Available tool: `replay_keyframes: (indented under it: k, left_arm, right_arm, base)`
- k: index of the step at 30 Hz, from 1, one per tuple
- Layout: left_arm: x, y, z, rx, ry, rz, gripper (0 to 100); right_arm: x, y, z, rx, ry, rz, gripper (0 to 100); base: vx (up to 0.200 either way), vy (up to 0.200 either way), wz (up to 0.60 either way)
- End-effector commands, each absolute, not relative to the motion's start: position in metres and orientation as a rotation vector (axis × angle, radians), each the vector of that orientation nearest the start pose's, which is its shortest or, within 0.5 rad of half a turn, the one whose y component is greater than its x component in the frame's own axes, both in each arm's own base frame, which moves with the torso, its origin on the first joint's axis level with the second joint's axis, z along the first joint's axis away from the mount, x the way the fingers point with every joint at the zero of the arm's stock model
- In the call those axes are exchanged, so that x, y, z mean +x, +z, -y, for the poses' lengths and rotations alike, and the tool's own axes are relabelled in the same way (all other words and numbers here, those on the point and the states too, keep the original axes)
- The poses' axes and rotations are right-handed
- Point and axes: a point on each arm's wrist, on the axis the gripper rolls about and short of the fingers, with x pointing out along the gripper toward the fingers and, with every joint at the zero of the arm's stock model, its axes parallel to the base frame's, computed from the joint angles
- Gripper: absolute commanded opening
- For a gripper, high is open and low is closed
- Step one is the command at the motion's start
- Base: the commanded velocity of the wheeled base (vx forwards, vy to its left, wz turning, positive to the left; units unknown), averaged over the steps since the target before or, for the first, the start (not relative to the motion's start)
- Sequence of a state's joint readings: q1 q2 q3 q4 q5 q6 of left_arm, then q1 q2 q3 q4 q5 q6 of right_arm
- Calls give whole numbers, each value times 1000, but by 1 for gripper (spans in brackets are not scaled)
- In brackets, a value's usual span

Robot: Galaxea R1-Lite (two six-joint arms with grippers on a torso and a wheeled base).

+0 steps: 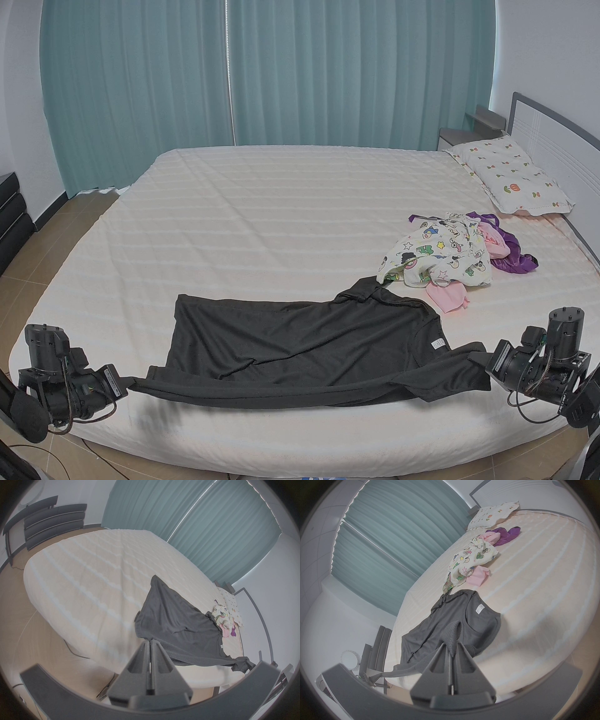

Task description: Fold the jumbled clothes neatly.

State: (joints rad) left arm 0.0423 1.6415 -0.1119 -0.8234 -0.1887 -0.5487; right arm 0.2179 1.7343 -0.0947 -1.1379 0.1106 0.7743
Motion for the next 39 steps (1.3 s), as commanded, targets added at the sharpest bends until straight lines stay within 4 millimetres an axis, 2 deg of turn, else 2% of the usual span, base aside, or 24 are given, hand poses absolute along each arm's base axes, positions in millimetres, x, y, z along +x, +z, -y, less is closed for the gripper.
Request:
replay_keyframes:
  k: [1,3,5,11,15,25,39]
  left_arm:
    - [208,52,-5,-606,77,-748,0]
    - [225,46,-5,-605,79,-759,0]
    - [228,45,-5,-605,79,-764,0]
    - [259,23,-2,-580,112,-801,0]
    - [273,10,1,-565,129,-823,0]
    - [299,-9,8,-532,163,-827,0]
    - [306,-21,19,-508,149,-858,0]
  right_arm:
    - [223,54,-52,720,92,-629,0]
    - [243,47,-55,720,83,-627,0]
    - [246,44,-55,719,79,-635,0]
    - [276,24,-56,719,43,-651,0]
    - [287,12,-56,708,-4,-650,0]
    - [297,1,-51,697,-53,-654,0]
    - [304,-10,-48,684,-93,-670,0]
  base:
    - [0,0,0]
    - [0,0,0]
    - [0,0,0]
    - [0,0,0]
    - [0,0,0]
    - [0,0,0]
    - [0,0,0]
